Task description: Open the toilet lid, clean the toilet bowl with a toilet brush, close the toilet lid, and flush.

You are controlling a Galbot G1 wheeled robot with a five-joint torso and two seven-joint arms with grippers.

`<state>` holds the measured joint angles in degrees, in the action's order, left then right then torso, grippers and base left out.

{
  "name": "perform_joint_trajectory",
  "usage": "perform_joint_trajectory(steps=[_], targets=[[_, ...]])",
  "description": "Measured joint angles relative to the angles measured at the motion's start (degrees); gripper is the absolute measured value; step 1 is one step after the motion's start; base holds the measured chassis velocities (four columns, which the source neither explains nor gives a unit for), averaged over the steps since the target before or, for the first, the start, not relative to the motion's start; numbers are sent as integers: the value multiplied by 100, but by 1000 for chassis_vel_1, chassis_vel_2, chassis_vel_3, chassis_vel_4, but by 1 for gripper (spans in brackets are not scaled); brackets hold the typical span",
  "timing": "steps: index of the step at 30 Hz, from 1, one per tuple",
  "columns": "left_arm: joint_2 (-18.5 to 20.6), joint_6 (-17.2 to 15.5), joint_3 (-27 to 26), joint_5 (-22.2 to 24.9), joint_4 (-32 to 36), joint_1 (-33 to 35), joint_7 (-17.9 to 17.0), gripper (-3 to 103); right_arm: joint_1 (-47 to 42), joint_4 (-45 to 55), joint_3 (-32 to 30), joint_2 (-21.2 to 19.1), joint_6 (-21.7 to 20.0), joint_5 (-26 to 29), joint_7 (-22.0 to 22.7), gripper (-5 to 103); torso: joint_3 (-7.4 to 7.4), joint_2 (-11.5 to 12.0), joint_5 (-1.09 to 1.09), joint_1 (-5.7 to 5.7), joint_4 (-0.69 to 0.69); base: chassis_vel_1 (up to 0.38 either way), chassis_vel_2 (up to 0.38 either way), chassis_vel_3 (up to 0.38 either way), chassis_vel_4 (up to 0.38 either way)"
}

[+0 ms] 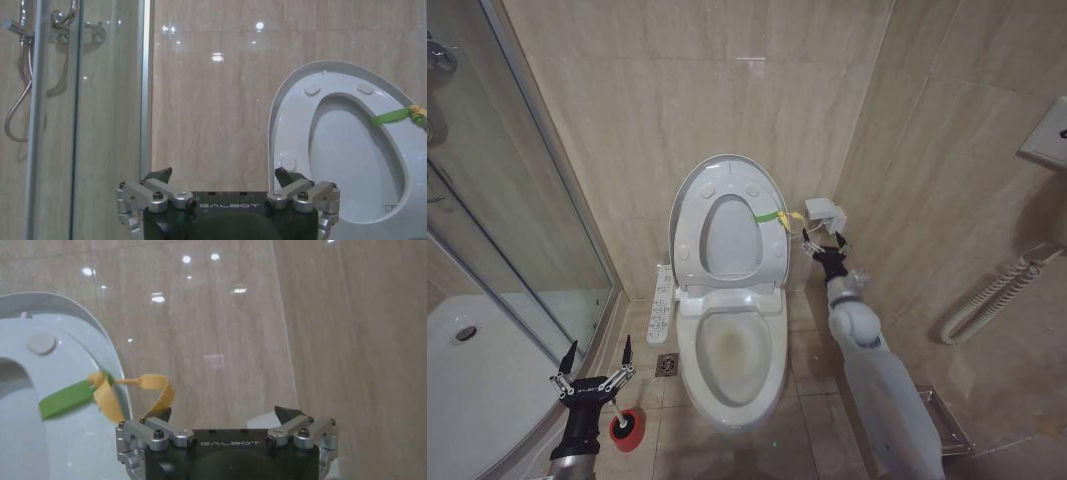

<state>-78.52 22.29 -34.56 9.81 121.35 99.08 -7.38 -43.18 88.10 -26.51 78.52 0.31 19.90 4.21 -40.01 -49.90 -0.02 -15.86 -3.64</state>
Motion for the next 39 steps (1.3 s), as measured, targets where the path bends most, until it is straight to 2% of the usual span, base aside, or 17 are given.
perform_joint_trajectory(steps=[8, 14, 23, 29, 34, 39], targets=[[0, 0, 0, 0, 0, 0, 0, 100, 747, -691, 167, -13, 71, -20, -5, 100, 0, 0, 0, 0, 2, 0, 0, 0, 0], [0, 0, 0, 0, 0, 0, 0, 100, 623, -497, 156, -281, 44, 42, -5, 100, 1, 0, 0, 1, -2, 0, 0, 0, 0], [0, 0, 0, 0, 0, 0, 0, 100, 684, -575, 90, -548, 55, 124, -22, 100, 1, 0, 1, 1, -1, 0, 0, 0, 0], [0, 0, 0, 0, 0, 0, 0, 100, 921, -841, 138, -511, 55, 121, -39, 100, 1, 0, 1, 1, 0, 0, 0, 0, 0], [0, 0, 0, 0, 0, 0, 0, 100, 1155, -1165, 251, -303, 97, 18, -57, 100, 0, 0, 0, 1, 1, 0, 0, 0, 0], [0, 0, 0, 0, 0, 0, 0, 100, 1470, -1608, 412, -204, 261, -105, -129, 100, 0, 0, 0, 1, 1, 0, 0, 0, 0]])
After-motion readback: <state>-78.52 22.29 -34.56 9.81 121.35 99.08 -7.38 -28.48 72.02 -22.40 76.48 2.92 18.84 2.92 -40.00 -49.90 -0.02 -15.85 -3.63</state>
